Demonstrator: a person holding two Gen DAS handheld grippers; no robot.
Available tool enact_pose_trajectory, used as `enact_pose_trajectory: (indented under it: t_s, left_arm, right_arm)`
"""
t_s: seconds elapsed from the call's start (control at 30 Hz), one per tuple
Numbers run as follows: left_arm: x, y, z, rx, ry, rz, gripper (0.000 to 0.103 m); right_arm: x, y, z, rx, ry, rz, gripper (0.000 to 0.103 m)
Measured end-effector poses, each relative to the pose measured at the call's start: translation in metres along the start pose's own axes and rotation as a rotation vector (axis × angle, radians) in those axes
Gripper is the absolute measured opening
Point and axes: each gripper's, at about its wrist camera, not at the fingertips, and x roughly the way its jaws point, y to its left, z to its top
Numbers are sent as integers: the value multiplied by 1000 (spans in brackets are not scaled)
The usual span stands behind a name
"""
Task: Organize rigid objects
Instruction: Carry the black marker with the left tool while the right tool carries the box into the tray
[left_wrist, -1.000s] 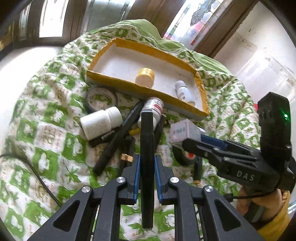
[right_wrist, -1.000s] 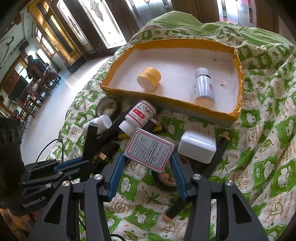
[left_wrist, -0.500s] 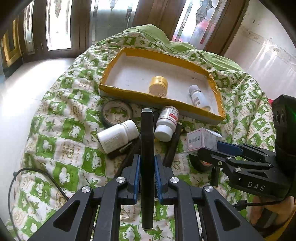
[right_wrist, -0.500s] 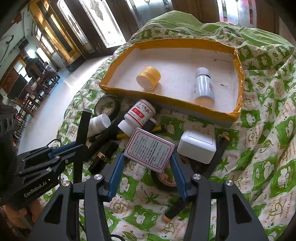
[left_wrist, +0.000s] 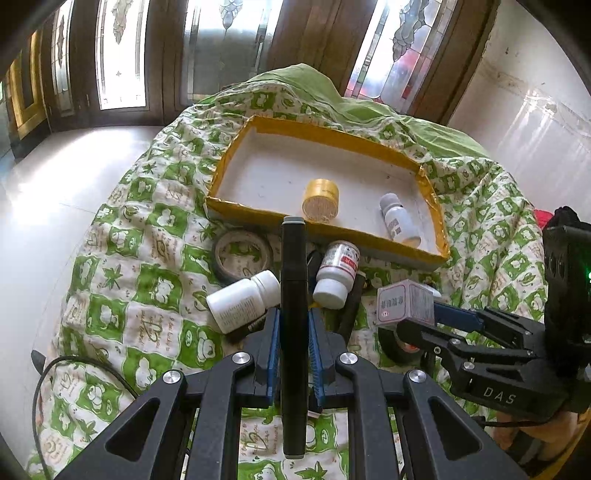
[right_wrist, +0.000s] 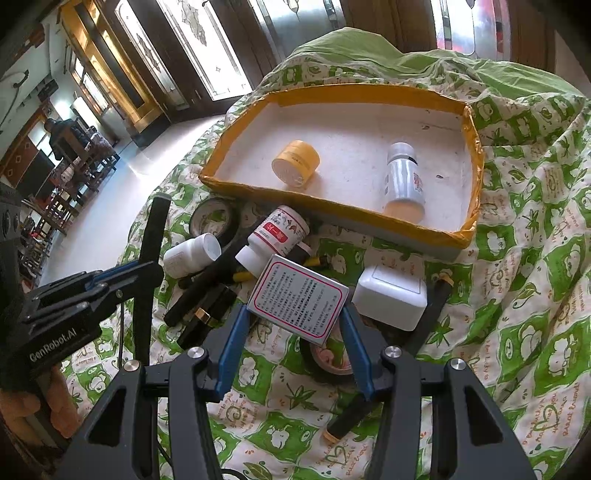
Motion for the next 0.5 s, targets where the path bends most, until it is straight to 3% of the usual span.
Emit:
enact_pose_trajectory:
  t_s: [0.5]
  left_arm:
    - [-8, 5, 24, -12, -33, -2, 14]
  right_arm:
    - [-10, -8, 5, 32, -26, 11, 50]
